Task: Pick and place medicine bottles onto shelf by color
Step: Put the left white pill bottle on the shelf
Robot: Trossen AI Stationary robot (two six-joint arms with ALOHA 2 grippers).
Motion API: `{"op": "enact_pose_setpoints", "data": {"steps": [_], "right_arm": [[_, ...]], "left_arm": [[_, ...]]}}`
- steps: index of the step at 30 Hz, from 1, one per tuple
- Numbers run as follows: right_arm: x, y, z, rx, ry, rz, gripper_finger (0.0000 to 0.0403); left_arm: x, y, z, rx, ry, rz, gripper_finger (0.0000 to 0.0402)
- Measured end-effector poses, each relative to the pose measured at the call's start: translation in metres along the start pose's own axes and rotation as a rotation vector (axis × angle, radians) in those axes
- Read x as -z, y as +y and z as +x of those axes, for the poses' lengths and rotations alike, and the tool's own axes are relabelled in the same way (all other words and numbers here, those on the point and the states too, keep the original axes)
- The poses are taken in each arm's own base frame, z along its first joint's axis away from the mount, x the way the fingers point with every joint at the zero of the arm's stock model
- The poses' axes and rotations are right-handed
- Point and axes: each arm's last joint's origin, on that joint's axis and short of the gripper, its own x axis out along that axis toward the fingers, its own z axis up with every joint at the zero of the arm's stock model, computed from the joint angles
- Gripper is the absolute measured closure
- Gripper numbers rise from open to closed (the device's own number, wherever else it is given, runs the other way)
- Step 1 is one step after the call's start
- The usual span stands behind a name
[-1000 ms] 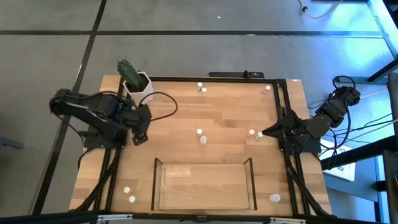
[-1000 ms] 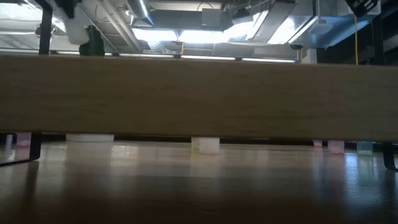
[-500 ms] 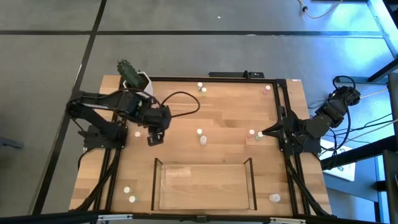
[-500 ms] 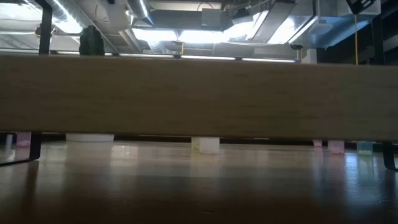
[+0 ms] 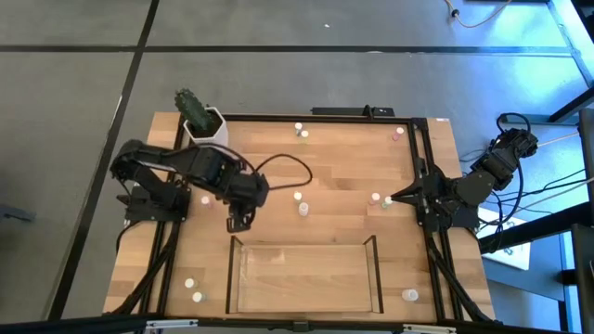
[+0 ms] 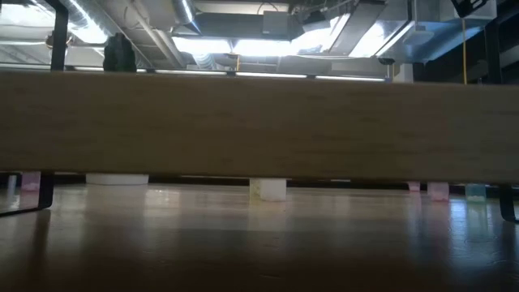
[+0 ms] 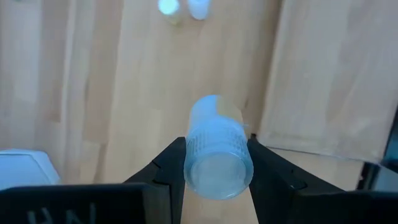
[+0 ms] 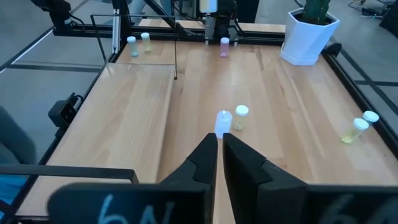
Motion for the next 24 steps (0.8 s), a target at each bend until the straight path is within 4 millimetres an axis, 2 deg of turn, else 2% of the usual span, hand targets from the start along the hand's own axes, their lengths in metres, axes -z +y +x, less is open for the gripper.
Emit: {"op": "enact_pose_setpoints", "data": {"steps": [4, 13, 17, 21, 24], "right_arm": [[-0.001, 0.001, 0.0, -0.021, -0.006, -0.001, 0.0373], [-0.013, 0.012, -0.002, -0.308, -0.086, -0.039, 0.0373], [-0.015, 0.013, -0.003, -0.351, -0.099, -0.037, 0.0373], [-0.015, 0.013, -0.003, -0.352, -0.095, -0.041, 0.0373], [-0.015, 0.013, -0.003, -0.353, -0.094, -0.042, 0.0373]], "left_arm": [[0.005, -0.021, 0.002, 0.015, 0.0, 0.004, 0.0279], [0.016, -0.075, 0.0, 0.136, -0.115, 0.057, 0.0279], [0.02, -0.099, 0.001, 0.194, -0.159, 0.088, 0.0279], [0.019, -0.123, 0.011, 0.253, -0.164, 0.108, 0.0279], [0.02, -0.137, 0.027, 0.25, -0.107, 0.109, 0.0279]]}}
